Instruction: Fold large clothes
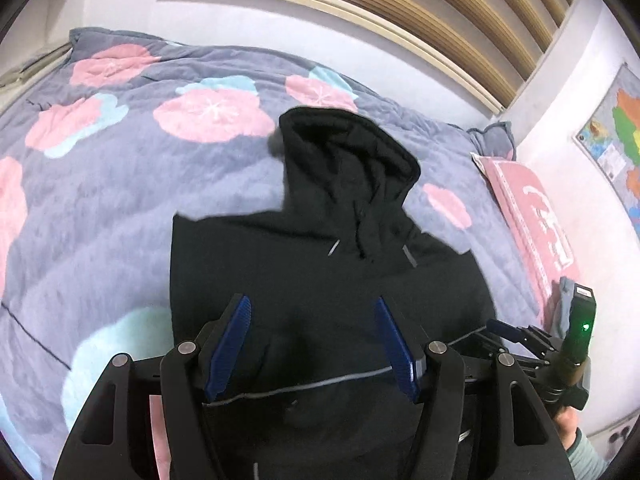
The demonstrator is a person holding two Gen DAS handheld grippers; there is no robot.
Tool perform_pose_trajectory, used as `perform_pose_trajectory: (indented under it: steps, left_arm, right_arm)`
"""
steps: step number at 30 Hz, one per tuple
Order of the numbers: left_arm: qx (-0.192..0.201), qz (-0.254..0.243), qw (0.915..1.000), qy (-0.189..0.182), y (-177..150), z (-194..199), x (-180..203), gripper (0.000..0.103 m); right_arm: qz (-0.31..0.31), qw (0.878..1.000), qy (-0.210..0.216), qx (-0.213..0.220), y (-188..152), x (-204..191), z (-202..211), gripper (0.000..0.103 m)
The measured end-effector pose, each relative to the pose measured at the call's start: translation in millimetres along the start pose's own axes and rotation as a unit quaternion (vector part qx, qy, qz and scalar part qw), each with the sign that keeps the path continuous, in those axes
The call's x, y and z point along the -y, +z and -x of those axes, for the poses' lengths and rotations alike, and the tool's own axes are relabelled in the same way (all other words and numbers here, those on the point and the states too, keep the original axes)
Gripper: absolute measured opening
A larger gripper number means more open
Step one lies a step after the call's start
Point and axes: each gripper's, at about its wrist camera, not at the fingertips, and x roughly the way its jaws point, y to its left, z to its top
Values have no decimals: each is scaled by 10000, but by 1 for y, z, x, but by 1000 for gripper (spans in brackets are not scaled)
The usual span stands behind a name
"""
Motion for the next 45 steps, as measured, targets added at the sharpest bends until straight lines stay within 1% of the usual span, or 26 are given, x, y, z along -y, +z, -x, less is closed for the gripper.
perform_pose_trajectory:
  steps: [5,10,13,16,19,22,28,31,33,35,37,38,39,40,41,42,43,44,45]
  left_arm:
    - [-31,-68,10000,-29,46,11,21,66]
    - [19,-174,9998,98,94,22,37,66]
    - [92,-216,9996,167,118,18,42,67]
    - [108,-240,9991,337,143,0,42,69]
    - [2,-169,9992,361,167,-34,35,69]
    - [-159,-55,9992,358,186,-84,24,69]
    - [-477,24,9976,502,204,-180,2,69]
    - [-572,62,9963,634,209,-216,-8,69]
    - [-633,95,9957,675,211,-233,-14,69]
    - [-683,156,9954,652,213,-250,-21,69]
    - [-706,209,9947,719,214,-264,-25,69]
    - [-669,180,9941,831,215,-272,-27,69]
    - [-621,140,9932,970,216,-277,-29,63]
    - [-602,131,9923,1073,217,-281,-32,28]
    - [-676,248,9928,962,220,-285,-40,12]
    - [-697,578,9941,605,222,-282,-53,9]
    - [-530,818,9947,311,222,-269,-62,9]
    - [-440,928,9947,48,222,-257,-68,9]
    - [-350,1049,9933,-332,220,-242,-72,9]
  right_arm:
    - [-157,9998,77,-24,55,7,24,60]
    - [-493,9985,220,7,113,23,39,60]
    - [-739,9968,314,12,141,37,39,60]
    - [-915,9953,318,-74,166,50,25,60]
    - [-993,9944,311,-166,186,60,4,60]
    - [-1000,9942,238,-301,205,69,-29,60]
    - [-943,9942,144,-500,237,86,-105,60]
    - [-948,9934,124,-639,250,93,-143,60]
    - [-943,9930,88,-706,256,97,-164,60]
    - [-973,9922,141,-765,261,99,-184,60]
    - [-992,9915,149,-828,264,100,-199,60]
    - [-972,9911,181,-895,265,98,-209,49]
    - [-908,9911,223,-950,267,94,-216,34]
    - [-800,9916,180,-1002,268,91,-223,20]
    - [-716,9931,27,-928,268,90,-224,12]
    - [-735,9941,43,-800,268,93,-219,9]
    - [-886,9941,171,-603,268,102,-208,7]
    - [-1109,9923,379,-412,265,112,-193,6]
    - [-1232,9905,532,-287,262,119,-181,6]
